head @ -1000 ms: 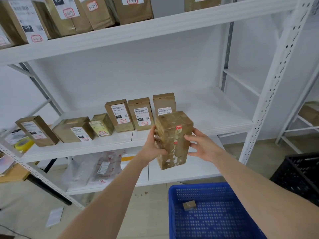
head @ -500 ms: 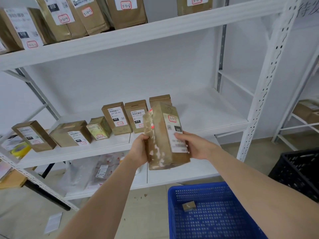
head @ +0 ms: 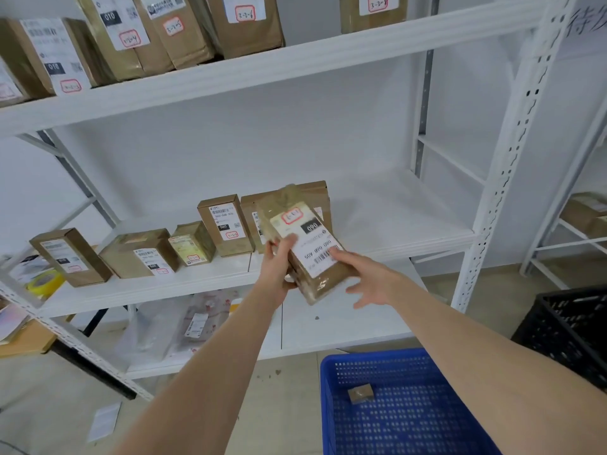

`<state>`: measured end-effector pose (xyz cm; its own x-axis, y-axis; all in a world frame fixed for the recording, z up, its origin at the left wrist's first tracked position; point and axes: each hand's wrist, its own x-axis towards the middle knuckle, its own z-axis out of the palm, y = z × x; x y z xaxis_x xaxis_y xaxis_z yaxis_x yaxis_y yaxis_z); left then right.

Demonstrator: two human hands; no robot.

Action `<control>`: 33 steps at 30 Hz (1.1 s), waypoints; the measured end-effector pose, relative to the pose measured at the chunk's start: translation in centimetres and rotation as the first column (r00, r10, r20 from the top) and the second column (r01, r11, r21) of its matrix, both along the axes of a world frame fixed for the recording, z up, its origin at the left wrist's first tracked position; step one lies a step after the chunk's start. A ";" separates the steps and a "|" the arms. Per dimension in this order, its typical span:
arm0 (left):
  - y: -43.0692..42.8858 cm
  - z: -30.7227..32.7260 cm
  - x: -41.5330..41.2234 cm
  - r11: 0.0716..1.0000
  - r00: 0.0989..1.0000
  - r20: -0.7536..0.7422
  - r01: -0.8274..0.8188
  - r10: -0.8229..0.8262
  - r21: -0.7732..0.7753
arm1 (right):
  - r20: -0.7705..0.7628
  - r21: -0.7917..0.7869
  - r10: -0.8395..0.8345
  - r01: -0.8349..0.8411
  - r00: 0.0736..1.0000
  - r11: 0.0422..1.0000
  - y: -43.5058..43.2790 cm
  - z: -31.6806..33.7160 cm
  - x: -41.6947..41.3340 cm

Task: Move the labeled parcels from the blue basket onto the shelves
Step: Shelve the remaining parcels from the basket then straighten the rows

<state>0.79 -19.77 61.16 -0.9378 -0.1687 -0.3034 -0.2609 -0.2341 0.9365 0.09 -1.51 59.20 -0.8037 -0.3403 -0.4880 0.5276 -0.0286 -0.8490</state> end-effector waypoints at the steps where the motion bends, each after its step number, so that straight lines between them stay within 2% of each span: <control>1: 0.3 0.2 0.0 0.997 0.998 -0.002 -0.062 0.062 0.042 | 0.069 -0.041 0.005 -0.002 0.998 0.999 0.1 -0.1 0.1; 3: 0.8 0.3 -0.2 0.985 0.991 -0.007 -0.128 0.130 0.112 | 0.161 -0.208 0.003 0.031 0.987 0.978 -0.2 0.1 0.4; 5: 1.2 0.6 0.0 0.982 0.993 -0.002 -0.112 0.114 0.151 | 0.178 -0.337 -0.054 0.112 0.983 0.935 -1.0 0.8 0.5; 6: 1.3 0.9 0.1 0.985 0.995 0.003 -0.099 0.100 0.140 | 0.164 -0.349 -0.112 0.164 0.980 0.923 -1.3 1.1 0.5; 8: 0.8 1.3 0.2 0.985 0.987 -0.003 -0.158 0.159 0.066 | 0.058 -0.257 -0.231 0.239 0.971 0.936 -1.1 1.9 0.2; 10: -1.0 1.9 0.2 0.940 0.950 -0.045 -0.313 0.310 -0.139 | -0.093 -0.114 -0.292 0.281 0.952 0.953 -0.3 2.5 -0.4; 11: -1.9 2.3 0.2 0.882 0.944 -0.095 -0.329 0.316 -0.337 | -0.149 -0.053 -0.295 0.290 0.944 0.955 0.1 2.8 -0.6; 12: -2.8 2.5 0.1 0.785 0.962 -0.136 -0.273 0.238 -0.556 | -0.199 -0.006 -0.284 0.289 0.938 0.957 0.3 3.2 -0.8; 13: -3.5 2.6 0.0 0.676 0.987 -0.133 -0.158 0.089 -0.720 | -0.242 0.032 -0.255 0.271 0.936 0.962 0.3 3.7 -0.9; 14: -3.7 2.9 -0.1 0.617 0.995 -0.053 0.007 -0.079 -0.787 | -0.274 0.068 -0.205 0.231 0.940 0.971 0.1 4.4 -0.8; 16: -3.2 3.7 0.6 0.605 0.921 0.169 0.360 -0.350 -0.711 | -0.317 0.138 -0.080 0.129 0.945 0.982 -0.5 5.5 -0.9; 17: -2.9 4.1 1.1 0.610 0.869 0.232 0.475 -0.436 -0.634 | -0.329 0.165 -0.034 0.093 0.944 0.982 -0.8 5.9 -1.0; 19: -2.5 4.6 1.6 0.664 0.821 0.258 0.565 -0.509 -0.490 | -0.337 0.167 -0.026 0.087 0.941 0.982 -1.0 6.3 -1.2; 23: -2.5 3.6 1.7 0.809 0.872 0.185 0.490 -0.454 -0.324 | -0.326 0.018 -0.200 0.218 0.924 0.976 -1.7 6.9 -1.2; 26: -2.3 3.5 1.1 0.922 0.947 0.067 0.320 -0.313 -0.217 | -0.240 -0.010 -0.188 0.191 0.952 0.982 -2.6 5.9 -1.0; 29: -2.3 4.4 0.5 0.942 0.980 0.045 0.198 -0.193 -0.270 | -0.199 -0.054 -0.089 0.080 0.976 0.995 -3.4 5.5 0.2; 33: -2.0 5.6 1.2 0.942 0.988 0.031 0.151 -0.149 -0.299 | -0.275 -0.060 -0.117 0.104 0.954 0.993 -4.0 6.2 0.3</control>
<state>1.95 -21.80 66.72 -0.9570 -0.1104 -0.2682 -0.2791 0.0995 0.9551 0.44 -5.50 65.44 -0.9391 -0.2581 -0.2270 0.2631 -0.1145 -0.9580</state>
